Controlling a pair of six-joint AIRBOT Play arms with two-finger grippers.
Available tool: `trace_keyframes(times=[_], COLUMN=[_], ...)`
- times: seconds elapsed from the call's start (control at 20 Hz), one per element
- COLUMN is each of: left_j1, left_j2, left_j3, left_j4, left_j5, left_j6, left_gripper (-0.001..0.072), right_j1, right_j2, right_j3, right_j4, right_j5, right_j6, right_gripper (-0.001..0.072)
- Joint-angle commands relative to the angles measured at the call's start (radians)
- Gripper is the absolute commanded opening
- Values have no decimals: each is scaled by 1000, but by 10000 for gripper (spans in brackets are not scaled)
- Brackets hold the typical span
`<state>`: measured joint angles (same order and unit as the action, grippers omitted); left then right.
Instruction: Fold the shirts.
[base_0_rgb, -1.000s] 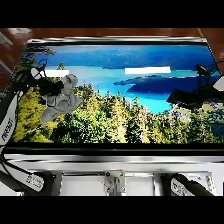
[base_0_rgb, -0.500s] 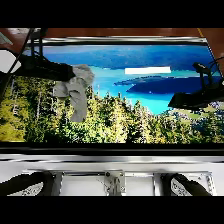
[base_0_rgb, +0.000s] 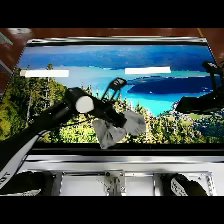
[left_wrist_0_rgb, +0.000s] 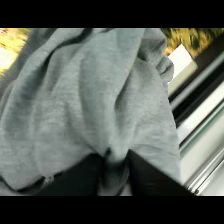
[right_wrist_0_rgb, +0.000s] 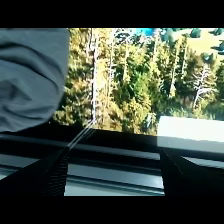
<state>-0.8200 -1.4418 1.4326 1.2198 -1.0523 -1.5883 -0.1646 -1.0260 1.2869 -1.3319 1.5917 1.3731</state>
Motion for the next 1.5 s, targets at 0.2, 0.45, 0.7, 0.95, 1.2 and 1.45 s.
trace_keyframes(times=[0.2,0.45,0.7,0.95,1.2,1.45], left_j1=[165,465,520,461,401,402], left_j2=[-77,29,61,-24,-98,-151], left_j3=[140,-27,-441,-562,-562,-562], left_j4=[30,32,-155,-385,-463,-506], left_j5=[-176,-331,-105,130,247,275], left_j6=[-82,-74,-62,-14,-10,-26], left_gripper=[709,709,710,709,708,573], right_j1=[-1,-100,-163,-163,-153,-36], right_j2=[6,-66,-176,-255,-261,-262], right_j3=[1,-26,-204,-321,-357,-357], right_j4=[-103,-48,163,264,338,330], right_j5=[-110,-111,-132,-186,-219,-275], right_j6=[4,7,-48,-62,-87,-95], right_gripper=[683,683,683,683,683,683])
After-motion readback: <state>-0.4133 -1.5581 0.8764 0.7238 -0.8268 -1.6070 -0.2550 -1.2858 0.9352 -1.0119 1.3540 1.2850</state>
